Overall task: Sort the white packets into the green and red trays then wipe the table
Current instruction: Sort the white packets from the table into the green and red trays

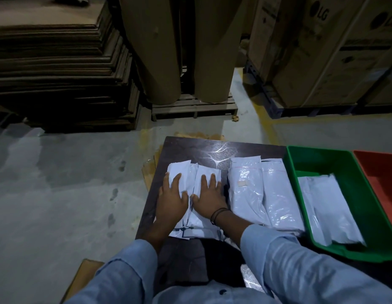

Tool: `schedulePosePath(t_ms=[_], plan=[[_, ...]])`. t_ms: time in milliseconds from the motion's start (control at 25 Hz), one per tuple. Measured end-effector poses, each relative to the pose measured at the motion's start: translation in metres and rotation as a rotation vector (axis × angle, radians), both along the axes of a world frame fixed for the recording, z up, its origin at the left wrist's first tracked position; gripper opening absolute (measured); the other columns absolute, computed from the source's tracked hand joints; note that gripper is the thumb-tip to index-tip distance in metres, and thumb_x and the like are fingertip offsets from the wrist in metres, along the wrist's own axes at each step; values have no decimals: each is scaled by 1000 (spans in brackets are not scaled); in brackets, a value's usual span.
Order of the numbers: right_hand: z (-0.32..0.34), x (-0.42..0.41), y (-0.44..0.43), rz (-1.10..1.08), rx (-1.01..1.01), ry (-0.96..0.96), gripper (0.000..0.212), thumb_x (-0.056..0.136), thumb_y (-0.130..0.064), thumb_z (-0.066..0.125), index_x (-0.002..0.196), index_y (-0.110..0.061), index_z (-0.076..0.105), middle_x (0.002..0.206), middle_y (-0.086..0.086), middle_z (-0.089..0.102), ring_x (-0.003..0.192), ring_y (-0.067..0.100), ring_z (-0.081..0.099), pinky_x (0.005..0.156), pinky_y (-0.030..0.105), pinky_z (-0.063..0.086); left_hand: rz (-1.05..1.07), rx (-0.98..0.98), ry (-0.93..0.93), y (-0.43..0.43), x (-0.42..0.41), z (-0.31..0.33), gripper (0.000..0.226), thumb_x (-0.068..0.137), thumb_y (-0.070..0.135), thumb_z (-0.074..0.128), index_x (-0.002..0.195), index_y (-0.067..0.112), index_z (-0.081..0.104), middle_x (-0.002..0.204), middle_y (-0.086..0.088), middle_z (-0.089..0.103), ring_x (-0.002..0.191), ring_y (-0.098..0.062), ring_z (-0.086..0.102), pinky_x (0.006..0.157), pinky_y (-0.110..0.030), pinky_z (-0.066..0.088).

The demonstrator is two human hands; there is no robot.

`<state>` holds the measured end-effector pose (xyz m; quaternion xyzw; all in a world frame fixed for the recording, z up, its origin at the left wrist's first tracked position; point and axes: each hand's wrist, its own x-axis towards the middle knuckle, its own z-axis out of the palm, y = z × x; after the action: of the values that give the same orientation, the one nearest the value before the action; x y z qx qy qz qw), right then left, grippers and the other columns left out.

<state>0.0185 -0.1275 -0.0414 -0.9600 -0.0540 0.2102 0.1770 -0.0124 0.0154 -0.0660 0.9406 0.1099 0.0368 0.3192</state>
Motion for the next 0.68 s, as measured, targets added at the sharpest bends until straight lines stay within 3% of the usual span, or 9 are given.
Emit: schedulePosePath(t_ms=[240,440,680], plan=[[2,-8,-2,29,-16,-37,78,99,-49,38,158,-19,-3,165,14,-13,150,45,-3,118,57,22,55,-24,-25,1,-3,-1,66,88,56,63,144,28,44,155,-6,32,135,-33,43,110,-49,41],[6,-18,-4,31,-8,-70,75,100,-43,39,158,-18,0,165,15,-10,150,43,1,117,55,21,27,-78,-104,6,2,1,55,81,44,75,126,26,49,134,-5,37,110,-27,58,94,-39,54],[11,-19,-11,17,-6,-120,72,99,-38,39,158,-22,2,166,10,-8,151,39,2,117,59,17,47,-24,-72,4,2,6,58,79,43,73,130,28,49,135,-3,36,113,-33,56,95,-50,53]])
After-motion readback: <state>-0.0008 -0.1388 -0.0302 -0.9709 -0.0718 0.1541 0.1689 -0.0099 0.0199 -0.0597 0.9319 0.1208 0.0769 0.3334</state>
